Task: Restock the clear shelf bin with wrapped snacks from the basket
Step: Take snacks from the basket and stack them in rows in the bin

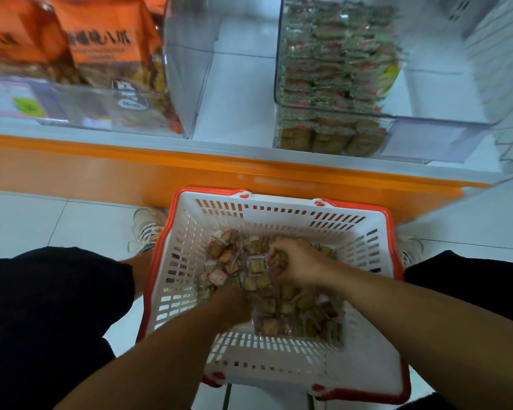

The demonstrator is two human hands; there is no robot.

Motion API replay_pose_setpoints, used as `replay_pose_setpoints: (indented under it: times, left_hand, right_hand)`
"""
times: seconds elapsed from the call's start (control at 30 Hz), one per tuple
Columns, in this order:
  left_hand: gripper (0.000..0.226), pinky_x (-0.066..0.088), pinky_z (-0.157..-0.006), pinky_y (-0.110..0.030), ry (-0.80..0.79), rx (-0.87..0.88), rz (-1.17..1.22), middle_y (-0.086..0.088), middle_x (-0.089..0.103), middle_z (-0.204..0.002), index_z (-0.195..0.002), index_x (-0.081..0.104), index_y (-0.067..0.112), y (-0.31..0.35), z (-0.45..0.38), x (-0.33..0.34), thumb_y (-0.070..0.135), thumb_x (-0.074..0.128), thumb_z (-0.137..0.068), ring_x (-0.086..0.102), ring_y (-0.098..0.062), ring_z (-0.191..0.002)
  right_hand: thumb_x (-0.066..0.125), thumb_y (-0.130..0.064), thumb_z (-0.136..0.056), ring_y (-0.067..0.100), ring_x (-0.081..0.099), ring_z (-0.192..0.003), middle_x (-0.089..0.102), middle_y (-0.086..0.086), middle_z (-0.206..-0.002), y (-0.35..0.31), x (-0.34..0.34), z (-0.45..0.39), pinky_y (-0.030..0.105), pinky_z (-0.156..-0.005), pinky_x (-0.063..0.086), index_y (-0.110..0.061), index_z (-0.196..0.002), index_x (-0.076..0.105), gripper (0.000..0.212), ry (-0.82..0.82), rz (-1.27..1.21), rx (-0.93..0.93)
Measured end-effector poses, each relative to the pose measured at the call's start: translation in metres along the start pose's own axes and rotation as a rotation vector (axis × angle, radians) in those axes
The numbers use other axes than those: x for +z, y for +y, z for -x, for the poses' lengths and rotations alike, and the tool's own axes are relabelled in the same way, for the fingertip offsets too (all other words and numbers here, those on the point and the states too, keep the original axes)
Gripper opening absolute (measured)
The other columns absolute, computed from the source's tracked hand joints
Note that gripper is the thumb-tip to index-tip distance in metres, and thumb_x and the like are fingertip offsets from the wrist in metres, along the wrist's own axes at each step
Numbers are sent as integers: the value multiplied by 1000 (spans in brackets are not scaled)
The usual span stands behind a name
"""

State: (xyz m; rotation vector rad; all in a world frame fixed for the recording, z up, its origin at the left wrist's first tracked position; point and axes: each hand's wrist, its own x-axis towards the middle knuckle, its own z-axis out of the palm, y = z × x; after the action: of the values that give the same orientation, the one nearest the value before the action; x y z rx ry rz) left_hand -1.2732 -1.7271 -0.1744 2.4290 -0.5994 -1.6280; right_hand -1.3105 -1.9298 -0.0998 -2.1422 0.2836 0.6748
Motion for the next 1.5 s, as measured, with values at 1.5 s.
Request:
replay_pose_setpoints:
  times: [1.5]
  left_hand:
    - [81, 40, -116, -53, -129, 855, 1279, -23, 64, -134, -128, 69, 10, 190, 216, -216, 65, 81, -70, 61, -33, -127]
  right_hand:
    - [80, -8, -78, 8, 64, -105, 71, 7, -121, -190, -190, 153, 24, -91, 52, -33, -143, 51, 76, 331, -545, -621]
